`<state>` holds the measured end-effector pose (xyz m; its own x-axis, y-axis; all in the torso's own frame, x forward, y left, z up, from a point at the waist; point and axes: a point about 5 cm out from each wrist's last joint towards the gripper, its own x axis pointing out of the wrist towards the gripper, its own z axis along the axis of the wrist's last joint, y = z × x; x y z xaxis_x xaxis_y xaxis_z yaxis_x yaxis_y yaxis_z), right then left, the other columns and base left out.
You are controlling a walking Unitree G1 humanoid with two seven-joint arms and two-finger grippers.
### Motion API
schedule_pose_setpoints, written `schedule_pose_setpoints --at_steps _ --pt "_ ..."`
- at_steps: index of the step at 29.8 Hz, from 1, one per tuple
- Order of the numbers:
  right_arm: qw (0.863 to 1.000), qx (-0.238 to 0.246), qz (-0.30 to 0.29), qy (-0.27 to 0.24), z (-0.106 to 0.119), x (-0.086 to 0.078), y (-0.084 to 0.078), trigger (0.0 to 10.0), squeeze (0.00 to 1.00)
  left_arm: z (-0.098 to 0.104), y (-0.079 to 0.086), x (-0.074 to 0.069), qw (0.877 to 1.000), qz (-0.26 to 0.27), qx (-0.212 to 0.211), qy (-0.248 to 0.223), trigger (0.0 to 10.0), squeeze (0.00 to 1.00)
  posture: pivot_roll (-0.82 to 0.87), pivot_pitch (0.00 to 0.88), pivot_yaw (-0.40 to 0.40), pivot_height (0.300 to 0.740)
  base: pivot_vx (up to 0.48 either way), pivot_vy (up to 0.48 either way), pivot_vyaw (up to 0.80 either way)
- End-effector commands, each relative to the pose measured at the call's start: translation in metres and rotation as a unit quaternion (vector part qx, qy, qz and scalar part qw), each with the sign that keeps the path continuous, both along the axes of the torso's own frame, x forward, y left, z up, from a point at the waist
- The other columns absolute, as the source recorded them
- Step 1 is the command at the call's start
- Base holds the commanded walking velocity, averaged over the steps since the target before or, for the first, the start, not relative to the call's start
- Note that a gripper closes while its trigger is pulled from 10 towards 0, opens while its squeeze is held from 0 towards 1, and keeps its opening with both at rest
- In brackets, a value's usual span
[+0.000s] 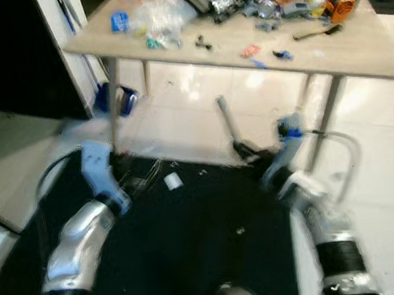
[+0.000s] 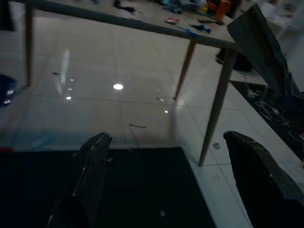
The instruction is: Picking trash to rubbish bin
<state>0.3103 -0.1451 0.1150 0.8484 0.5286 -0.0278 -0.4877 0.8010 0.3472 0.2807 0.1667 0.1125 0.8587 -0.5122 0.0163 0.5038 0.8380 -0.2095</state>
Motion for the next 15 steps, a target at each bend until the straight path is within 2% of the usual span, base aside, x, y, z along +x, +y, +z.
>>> schedule_pose_setpoints --at_steps 1,15 --pt "1.000 -0.001 -0.004 -0.002 0.0018 0.0000 -0.0029 10.0 0.00 -0.0013 -0.0004 -0.0005 1.000 -0.003 0.006 0.004 10.0 0.00 -0.13 0.000 0.021 0.740 -0.420 0.000 0.00" --pt "1.000 0.000 -0.006 -0.001 0.0017 0.0008 -0.0025 10.0 0.00 -0.0012 0.0003 0.0000 1.000 -0.003 0.006 0.004 10.0 0.00 -0.13 0.000 0.025 0.740 -0.426 0.000 0.00"
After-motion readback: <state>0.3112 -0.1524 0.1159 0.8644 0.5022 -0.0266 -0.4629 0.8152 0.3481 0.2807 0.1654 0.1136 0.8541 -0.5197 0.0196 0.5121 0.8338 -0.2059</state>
